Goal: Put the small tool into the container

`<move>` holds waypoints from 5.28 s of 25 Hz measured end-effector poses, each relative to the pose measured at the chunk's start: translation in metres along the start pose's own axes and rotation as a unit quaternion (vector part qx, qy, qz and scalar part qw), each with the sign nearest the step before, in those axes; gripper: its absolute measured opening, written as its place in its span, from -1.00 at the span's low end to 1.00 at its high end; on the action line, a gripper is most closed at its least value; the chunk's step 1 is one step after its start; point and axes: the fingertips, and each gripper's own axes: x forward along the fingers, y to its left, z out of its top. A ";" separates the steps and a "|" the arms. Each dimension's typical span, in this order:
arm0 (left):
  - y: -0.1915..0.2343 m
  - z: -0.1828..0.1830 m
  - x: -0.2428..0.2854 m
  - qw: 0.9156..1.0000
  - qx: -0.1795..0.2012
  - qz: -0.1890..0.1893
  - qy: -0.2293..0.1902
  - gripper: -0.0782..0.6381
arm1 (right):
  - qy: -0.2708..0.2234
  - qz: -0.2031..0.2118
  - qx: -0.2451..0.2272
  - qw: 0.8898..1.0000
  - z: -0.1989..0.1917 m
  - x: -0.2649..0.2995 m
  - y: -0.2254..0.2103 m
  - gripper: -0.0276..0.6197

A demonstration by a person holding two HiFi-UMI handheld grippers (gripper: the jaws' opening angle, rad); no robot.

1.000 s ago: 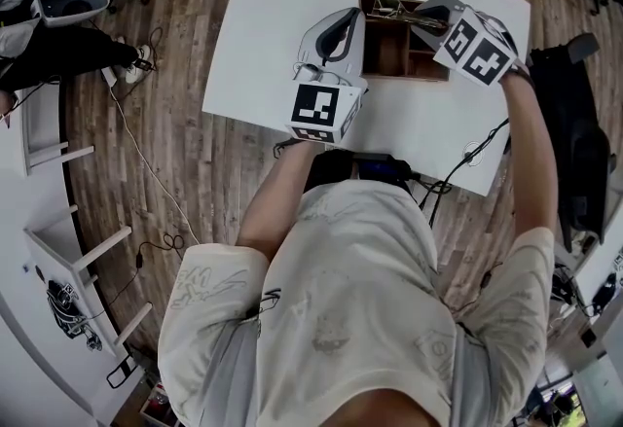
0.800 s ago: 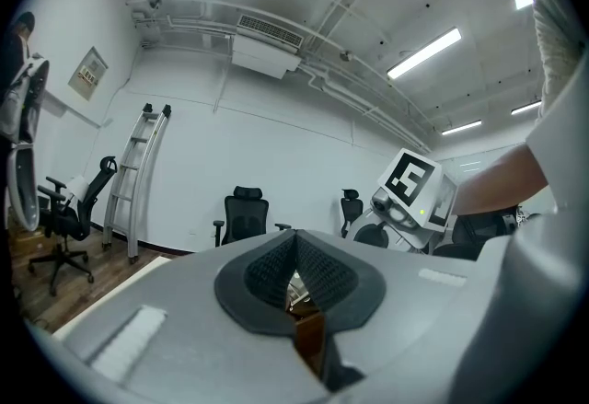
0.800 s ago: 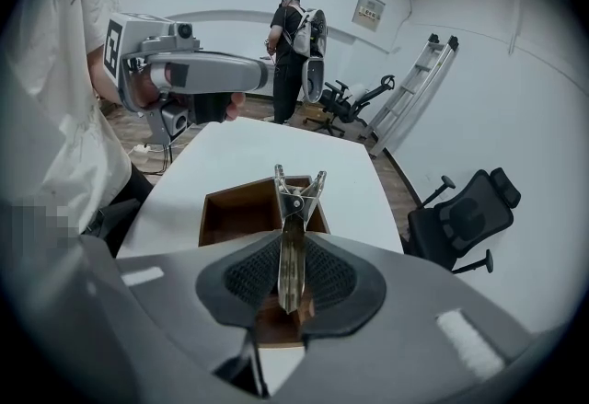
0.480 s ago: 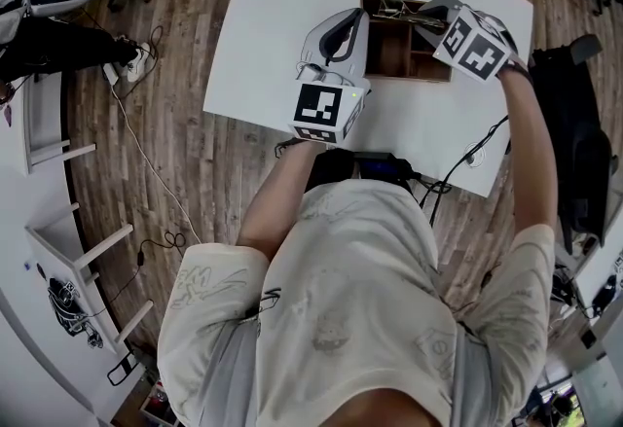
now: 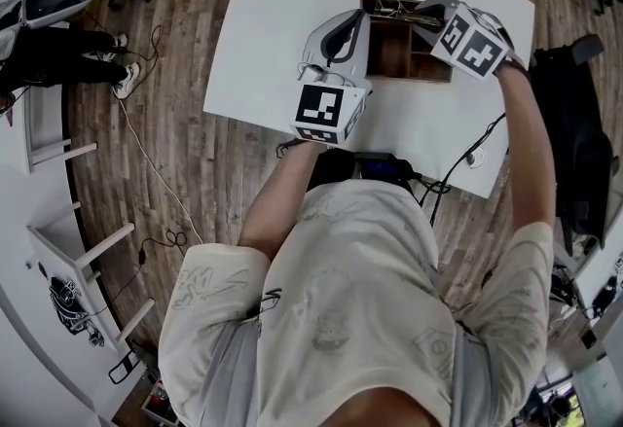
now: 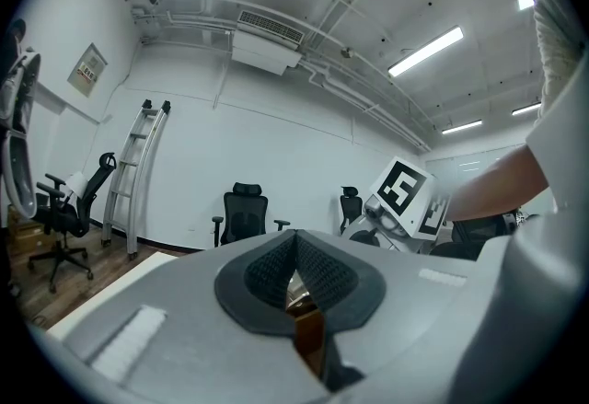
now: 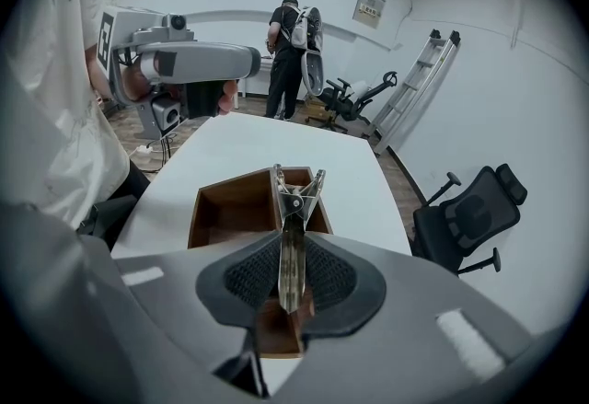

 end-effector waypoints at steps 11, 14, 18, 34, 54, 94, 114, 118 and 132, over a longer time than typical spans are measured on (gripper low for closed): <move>-0.001 -0.002 0.005 1.000 -0.006 -0.002 0.001 -0.78 | 0.016 -0.001 -0.005 1.000 -0.011 0.008 -0.002 -0.66; -0.003 -0.006 0.008 1.000 -0.006 -0.003 0.003 -0.78 | 0.014 -0.002 -0.002 1.000 -0.014 0.009 -0.004 -0.64; -0.005 -0.006 0.008 1.000 -0.006 -0.005 0.004 -0.78 | 0.010 -0.006 0.002 1.000 -0.014 0.008 -0.005 -0.64; -0.002 -0.011 0.009 1.000 -0.009 -0.009 0.007 -0.78 | -0.007 -0.034 0.035 0.999 -0.022 0.006 -0.012 -0.57; -0.008 -0.011 0.015 1.000 -0.018 -0.017 0.007 -0.78 | -0.067 -0.084 0.108 0.988 -0.034 -0.016 -0.021 -0.59; -0.049 0.012 0.014 0.999 -0.005 -0.033 -0.015 -0.78 | -0.314 -0.305 0.283 0.853 -0.020 -0.129 0.005 -0.65; -0.073 0.040 0.003 0.999 -0.005 -0.036 -0.022 -0.78 | -0.316 -0.372 0.301 0.820 -0.010 -0.179 0.013 -0.88; -0.077 0.044 0.005 0.999 -0.004 -0.039 -0.025 -0.78 | -0.310 -0.377 0.301 0.819 -0.010 -0.182 0.012 -0.90; -0.098 0.045 -0.017 0.999 -0.002 -0.044 -0.030 -0.78 | -0.310 -0.385 0.306 0.814 -0.011 -0.193 0.043 -0.90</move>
